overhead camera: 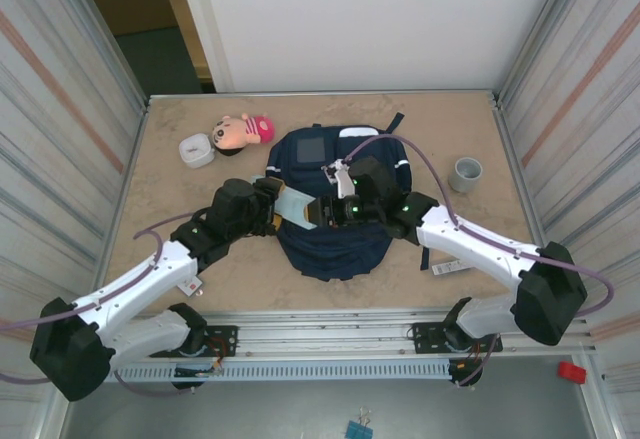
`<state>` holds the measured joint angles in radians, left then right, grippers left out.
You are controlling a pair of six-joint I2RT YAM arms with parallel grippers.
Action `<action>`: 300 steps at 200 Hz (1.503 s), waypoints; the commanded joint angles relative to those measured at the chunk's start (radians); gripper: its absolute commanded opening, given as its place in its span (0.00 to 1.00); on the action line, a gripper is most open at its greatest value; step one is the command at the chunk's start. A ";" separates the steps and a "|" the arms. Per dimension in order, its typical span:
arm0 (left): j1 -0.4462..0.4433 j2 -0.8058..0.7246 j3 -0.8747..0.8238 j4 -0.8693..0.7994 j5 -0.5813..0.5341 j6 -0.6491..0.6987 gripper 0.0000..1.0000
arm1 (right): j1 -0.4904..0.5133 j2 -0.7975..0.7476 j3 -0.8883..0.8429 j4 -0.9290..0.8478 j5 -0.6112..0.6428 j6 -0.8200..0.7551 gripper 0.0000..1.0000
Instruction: Pack books, pencil case, and school supplies into a backpack
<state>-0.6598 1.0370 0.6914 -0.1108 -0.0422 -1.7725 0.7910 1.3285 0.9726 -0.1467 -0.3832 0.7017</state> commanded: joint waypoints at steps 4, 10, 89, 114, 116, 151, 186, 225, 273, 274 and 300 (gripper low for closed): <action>-0.008 0.004 0.021 0.025 -0.003 0.042 0.80 | -0.083 -0.076 -0.012 0.047 -0.046 0.037 0.20; -0.007 0.005 0.026 0.018 -0.002 0.052 0.83 | -0.105 -0.088 -0.016 0.047 -0.065 0.037 0.19; -0.037 0.076 0.254 -0.204 -0.012 1.031 0.80 | -0.749 -0.227 -0.014 -0.163 -0.526 -0.008 0.16; -0.071 0.112 0.255 -0.143 0.077 1.453 0.79 | -0.955 -0.230 -0.012 -0.229 -0.662 -0.014 0.15; -0.074 0.117 0.255 -0.139 0.085 1.488 0.79 | -0.963 -0.230 -0.013 -0.233 -0.670 -0.016 0.15; -0.089 0.218 0.266 -0.124 0.257 2.021 0.78 | -1.088 -0.251 -0.010 -0.322 -0.724 -0.071 0.15; -0.090 0.390 0.354 -0.189 0.290 2.306 0.83 | -1.105 -0.272 -0.018 -0.377 -0.729 -0.099 0.15; -0.090 0.536 0.425 -0.183 0.296 2.382 0.90 | -1.108 -0.294 -0.022 -0.421 -0.711 -0.120 0.15; -0.090 0.625 0.441 -0.154 0.287 2.388 0.88 | -1.127 -0.305 -0.016 -0.458 -0.720 -0.138 0.15; -0.090 0.626 0.441 -0.158 0.291 2.389 0.89 | -1.128 -0.305 -0.017 -0.458 -0.720 -0.139 0.15; -0.090 0.588 0.425 -0.168 0.396 2.381 0.94 | -1.154 -0.314 -0.013 -0.476 -0.731 -0.148 0.16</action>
<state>-0.7483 1.6531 1.1019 -0.2901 0.2726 0.5808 -0.3386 1.0466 0.9440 -0.5987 -1.0645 0.5900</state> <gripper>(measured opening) 0.929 0.286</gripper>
